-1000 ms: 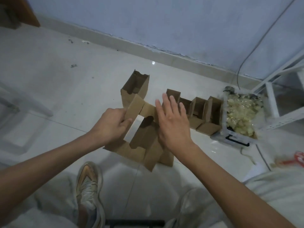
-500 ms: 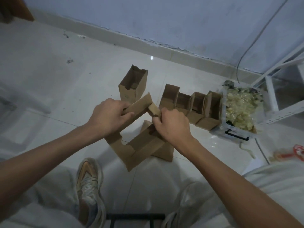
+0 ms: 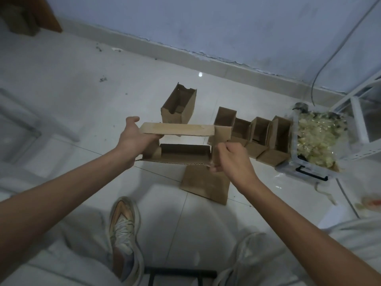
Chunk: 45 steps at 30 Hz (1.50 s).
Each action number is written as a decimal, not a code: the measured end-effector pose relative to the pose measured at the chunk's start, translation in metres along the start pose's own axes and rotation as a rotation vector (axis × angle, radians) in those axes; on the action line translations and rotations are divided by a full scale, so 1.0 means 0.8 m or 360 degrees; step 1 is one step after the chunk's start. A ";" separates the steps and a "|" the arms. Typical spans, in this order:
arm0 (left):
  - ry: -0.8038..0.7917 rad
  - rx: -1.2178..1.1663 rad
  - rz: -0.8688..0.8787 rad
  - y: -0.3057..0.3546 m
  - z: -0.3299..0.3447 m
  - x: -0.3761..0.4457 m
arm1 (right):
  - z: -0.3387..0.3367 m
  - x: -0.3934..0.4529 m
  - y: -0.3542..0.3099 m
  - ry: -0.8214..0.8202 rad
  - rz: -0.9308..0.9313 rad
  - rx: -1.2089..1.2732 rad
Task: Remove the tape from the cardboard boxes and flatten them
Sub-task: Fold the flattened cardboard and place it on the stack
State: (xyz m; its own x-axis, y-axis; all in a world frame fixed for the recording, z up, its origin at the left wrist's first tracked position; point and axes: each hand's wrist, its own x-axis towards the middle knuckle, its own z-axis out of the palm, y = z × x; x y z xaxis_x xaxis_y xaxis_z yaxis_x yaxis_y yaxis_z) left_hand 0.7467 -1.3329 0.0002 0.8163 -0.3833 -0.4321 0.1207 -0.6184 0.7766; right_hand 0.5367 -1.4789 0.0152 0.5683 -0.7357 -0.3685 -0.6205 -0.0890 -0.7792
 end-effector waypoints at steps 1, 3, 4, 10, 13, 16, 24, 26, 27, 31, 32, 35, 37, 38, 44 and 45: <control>0.0027 -0.0109 -0.0059 -0.001 -0.001 0.001 | -0.002 -0.002 -0.001 -0.0015 0.0051 0.0076; 0.0055 -0.0178 -0.0104 -0.009 -0.001 0.002 | -0.004 -0.007 -0.004 -0.0044 0.0157 0.0223; 0.0037 -0.0142 -0.0085 -0.014 0.001 0.001 | -0.005 -0.009 -0.006 -0.0051 0.0184 0.0280; -0.0030 0.0294 0.0170 -0.024 0.000 0.001 | -0.014 -0.017 -0.014 -0.0044 0.0154 0.0159; 0.0014 0.0400 0.0222 -0.027 -0.002 -0.001 | -0.017 -0.018 -0.015 -0.0049 0.0165 0.0157; 0.0020 0.0590 0.0300 -0.028 0.001 -0.005 | -0.019 -0.018 -0.015 -0.0070 0.0173 0.0167; -0.0177 0.0549 0.0184 -0.006 0.004 -0.018 | -0.032 -0.008 -0.008 0.0040 0.0026 -0.0073; -0.0273 0.0588 0.0237 0.000 0.005 -0.025 | -0.034 -0.003 -0.002 0.0109 0.0020 -0.0026; -0.0328 0.0571 0.0271 0.003 0.006 -0.030 | -0.036 -0.001 -0.001 0.0138 0.0019 -0.0029; -0.0488 0.0411 0.0392 0.005 0.008 -0.046 | -0.048 0.006 0.002 0.0042 0.0074 0.0281; -0.0519 0.0359 0.0389 0.005 0.008 -0.049 | -0.052 0.007 0.001 -0.0011 0.0106 0.0457; -0.0652 0.0152 0.0395 0.002 0.006 -0.048 | -0.071 0.016 0.011 -0.0190 0.0280 0.0949; -0.0661 0.0045 0.0434 0.003 0.000 -0.043 | -0.084 0.028 0.022 -0.0336 0.0429 0.1135; -0.0662 0.0022 0.0478 0.005 -0.002 -0.040 | -0.090 0.033 0.026 -0.0375 0.0482 0.1159; -0.0733 0.0093 0.0739 0.005 -0.007 -0.039 | -0.087 0.039 0.034 -0.0336 0.0619 0.0964; -0.0719 0.0036 0.0744 0.004 -0.008 -0.040 | -0.085 0.040 0.037 -0.0304 0.0639 0.1000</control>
State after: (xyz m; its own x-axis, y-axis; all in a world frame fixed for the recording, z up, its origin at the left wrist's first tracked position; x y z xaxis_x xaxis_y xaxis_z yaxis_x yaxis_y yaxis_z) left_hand 0.7242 -1.3184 0.0195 0.4613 -0.8633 -0.2048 -0.2059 -0.3286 0.9218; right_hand 0.4996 -1.5506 0.0149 0.4833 -0.4971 -0.7206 -0.4078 0.6006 -0.6878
